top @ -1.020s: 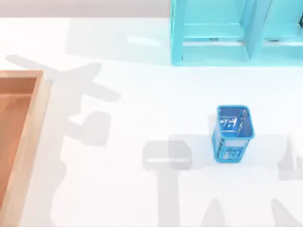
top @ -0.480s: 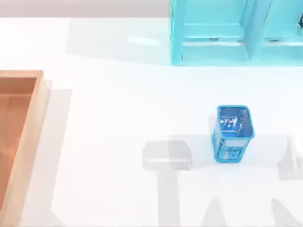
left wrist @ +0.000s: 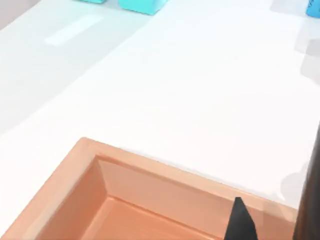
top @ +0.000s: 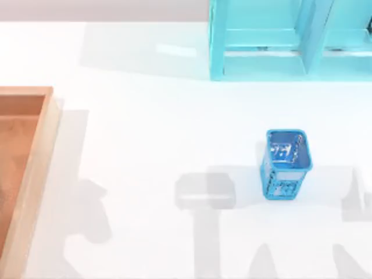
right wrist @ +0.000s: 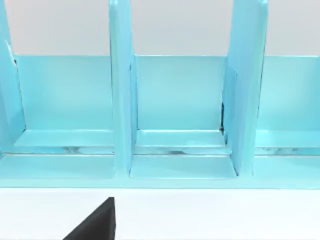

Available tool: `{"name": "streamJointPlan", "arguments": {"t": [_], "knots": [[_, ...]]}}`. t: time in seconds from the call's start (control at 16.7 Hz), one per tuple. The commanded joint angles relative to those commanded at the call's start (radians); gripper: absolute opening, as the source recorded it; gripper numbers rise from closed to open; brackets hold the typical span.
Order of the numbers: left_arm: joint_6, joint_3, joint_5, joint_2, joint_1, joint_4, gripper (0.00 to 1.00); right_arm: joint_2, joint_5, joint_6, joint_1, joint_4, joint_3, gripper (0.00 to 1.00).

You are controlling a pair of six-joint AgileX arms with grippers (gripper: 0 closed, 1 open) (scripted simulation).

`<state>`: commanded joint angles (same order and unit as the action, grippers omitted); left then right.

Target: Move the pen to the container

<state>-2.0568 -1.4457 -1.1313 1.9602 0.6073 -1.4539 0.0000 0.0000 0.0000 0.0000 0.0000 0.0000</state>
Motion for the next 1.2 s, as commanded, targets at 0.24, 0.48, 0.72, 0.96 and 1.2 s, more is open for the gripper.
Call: {"name": "streamJointPlan", "arguments": {"t": [0.24, 0.48, 0.72, 0.96, 1.2], "knots": [[-0.118, 0.044, -0.003, -0.026, -0.005, -0.130, 0.00, 0.000, 0.000, 0.000, 0.000, 0.000, 0.000, 1.00], [-0.123, 0.046, -0.003, -0.027, -0.005, -0.136, 0.00, 0.000, 0.000, 0.000, 0.000, 0.000, 0.000, 1.00], [-0.123, 0.046, -0.003, -0.027, -0.005, -0.136, 0.15, 0.000, 0.000, 0.000, 0.000, 0.000, 0.000, 1.00], [-0.123, 0.046, -0.003, -0.027, -0.005, -0.136, 0.45, 0.000, 0.000, 0.000, 0.000, 0.000, 0.000, 1.00], [-0.123, 0.046, -0.003, -0.027, -0.005, -0.136, 0.75, 0.000, 0.000, 0.000, 0.000, 0.000, 0.000, 1.00]]}}
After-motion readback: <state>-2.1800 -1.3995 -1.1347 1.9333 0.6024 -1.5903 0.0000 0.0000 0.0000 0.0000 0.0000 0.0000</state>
